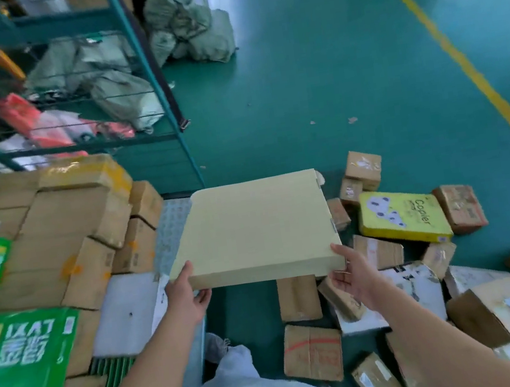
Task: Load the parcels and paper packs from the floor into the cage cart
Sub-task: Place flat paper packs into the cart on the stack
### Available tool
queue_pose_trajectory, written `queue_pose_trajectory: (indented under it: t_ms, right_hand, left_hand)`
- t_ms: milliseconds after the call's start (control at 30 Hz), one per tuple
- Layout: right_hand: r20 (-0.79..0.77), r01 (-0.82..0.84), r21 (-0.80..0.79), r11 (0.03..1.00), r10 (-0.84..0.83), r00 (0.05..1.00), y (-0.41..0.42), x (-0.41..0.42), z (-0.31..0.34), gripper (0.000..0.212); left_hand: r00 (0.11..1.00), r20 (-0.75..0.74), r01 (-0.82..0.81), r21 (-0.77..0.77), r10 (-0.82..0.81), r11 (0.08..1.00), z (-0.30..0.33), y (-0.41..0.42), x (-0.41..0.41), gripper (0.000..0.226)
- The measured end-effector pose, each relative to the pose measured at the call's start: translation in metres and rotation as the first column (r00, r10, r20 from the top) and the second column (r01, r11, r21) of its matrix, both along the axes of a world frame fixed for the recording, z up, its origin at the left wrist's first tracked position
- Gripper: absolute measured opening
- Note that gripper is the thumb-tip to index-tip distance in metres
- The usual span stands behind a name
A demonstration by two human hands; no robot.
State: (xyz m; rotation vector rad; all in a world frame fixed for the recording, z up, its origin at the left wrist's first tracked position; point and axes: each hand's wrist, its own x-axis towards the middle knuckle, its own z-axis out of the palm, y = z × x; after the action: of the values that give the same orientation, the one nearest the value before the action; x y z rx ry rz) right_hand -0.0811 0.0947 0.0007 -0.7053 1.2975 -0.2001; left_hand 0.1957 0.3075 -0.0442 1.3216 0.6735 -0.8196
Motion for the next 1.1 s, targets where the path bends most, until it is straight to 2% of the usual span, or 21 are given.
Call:
queue_pose_trajectory:
  t_ms: [200,367,433,600,800,1000,1100]
  right_hand:
    - [-0.012,-0.194,-0.018,0.981,0.194,0.981,0.023,0.130,0.002,0.042]
    - [-0.112,-0.374,0.001,0.928,0.371,0.922,0.045,0.245,-0.005,0.063]
    - [-0.113,-0.382,0.023,0.924,0.382,0.917,0.050,0.285,-0.008,0.064]
    - [-0.077,-0.446,0.053,0.894,0.448,0.890,0.068,0.390,-0.008,0.040]
    - [-0.072,-0.534,0.053,0.844,0.536,0.841,0.089,0.477,-0.004,0.043]
    - [-0.049,-0.678,0.021,0.734,0.678,0.733,0.097,0.548,0.007,0.041]
    - [-0.041,-0.724,0.016,0.690,0.723,0.689,0.096,0.586,0.005,0.045]
  left_hand:
    - [0.969,-0.014,-0.249,-0.035,0.248,0.968,0.003,0.076,0.064,0.069]
    - [0.909,-0.015,-0.416,-0.078,0.416,0.906,0.005,0.121,0.133,0.080]
    - [0.892,-0.007,-0.451,-0.077,0.451,0.889,0.002,0.134,0.162,0.081]
    - [0.857,-0.013,-0.515,-0.039,0.515,0.856,-0.003,0.170,0.232,0.083]
    - [0.782,0.017,-0.621,-0.067,0.624,0.781,-0.002,0.203,0.274,0.069]
    - [0.686,-0.017,-0.727,-0.068,0.728,0.683,-0.005,0.219,0.297,0.075]
    - [0.636,-0.025,-0.769,-0.093,0.771,0.632,-0.003,0.220,0.317,0.070]
